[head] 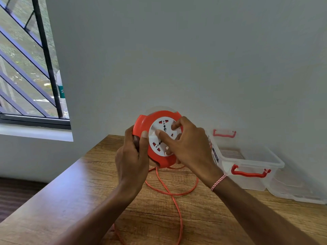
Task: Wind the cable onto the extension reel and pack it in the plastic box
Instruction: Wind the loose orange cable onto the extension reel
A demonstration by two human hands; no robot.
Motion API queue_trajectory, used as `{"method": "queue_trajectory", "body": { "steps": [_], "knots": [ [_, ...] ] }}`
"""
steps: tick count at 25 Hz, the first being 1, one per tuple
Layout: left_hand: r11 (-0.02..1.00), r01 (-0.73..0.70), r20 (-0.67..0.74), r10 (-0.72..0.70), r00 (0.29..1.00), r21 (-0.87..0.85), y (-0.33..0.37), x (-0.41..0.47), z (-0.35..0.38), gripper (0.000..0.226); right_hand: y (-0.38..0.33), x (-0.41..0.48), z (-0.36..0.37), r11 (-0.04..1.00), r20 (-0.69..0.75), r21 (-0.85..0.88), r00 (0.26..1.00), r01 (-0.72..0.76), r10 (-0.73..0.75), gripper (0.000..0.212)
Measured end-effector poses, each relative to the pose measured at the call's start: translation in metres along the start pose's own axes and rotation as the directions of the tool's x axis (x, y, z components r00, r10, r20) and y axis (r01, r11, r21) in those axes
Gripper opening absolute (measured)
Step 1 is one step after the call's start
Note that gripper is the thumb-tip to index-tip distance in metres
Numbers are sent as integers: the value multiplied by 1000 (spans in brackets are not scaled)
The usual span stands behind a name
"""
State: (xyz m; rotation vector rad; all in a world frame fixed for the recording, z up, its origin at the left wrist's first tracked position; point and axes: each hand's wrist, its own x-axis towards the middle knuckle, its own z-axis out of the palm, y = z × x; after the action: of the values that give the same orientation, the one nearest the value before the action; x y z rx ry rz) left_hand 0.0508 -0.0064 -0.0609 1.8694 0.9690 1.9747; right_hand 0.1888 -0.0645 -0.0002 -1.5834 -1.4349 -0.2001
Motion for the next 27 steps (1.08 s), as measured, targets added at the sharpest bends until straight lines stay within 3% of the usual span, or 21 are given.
{"method": "queue_trajectory", "body": {
  "steps": [3,5,7,12,16,19,21,22,24,25,27],
  "knots": [
    [1000,2,-18,-3,1000,-26,0,5,-3,20,1,11,-20,922,16,-211,944,325,-329,54],
    [1000,-2,-26,1,1000,-26,-1,8,-5,15,2,17,-33,783,141,-312,841,538,-522,51],
    [999,2,-11,-2,1000,-45,0,10,-5,17,3,22,-41,650,299,-366,746,666,-596,54],
    [997,10,37,-7,999,-72,-4,10,-3,31,6,16,-35,445,383,-513,660,734,-647,61],
    [999,-20,46,22,999,-30,-6,10,-4,34,11,13,-28,457,249,-509,633,730,-733,59],
    [999,-24,32,25,999,-37,-3,7,-5,33,6,5,-19,677,140,-409,775,612,-616,62],
    [998,-33,30,35,999,-45,0,5,-4,37,-3,-2,-12,907,-15,-230,931,352,-365,59],
    [998,-42,27,43,999,-39,1,4,-4,37,-7,-4,-8,984,-35,-52,984,170,-172,55],
    [998,-61,20,62,998,-20,1,4,-4,28,-9,-2,-3,947,100,279,986,-158,135,50],
    [998,-60,20,61,998,-22,1,4,-4,22,-8,0,-5,911,164,345,970,-225,178,49],
    [998,-38,8,38,999,-44,0,6,-5,13,-8,4,-16,960,155,254,985,-114,76,46]
  ]
}}
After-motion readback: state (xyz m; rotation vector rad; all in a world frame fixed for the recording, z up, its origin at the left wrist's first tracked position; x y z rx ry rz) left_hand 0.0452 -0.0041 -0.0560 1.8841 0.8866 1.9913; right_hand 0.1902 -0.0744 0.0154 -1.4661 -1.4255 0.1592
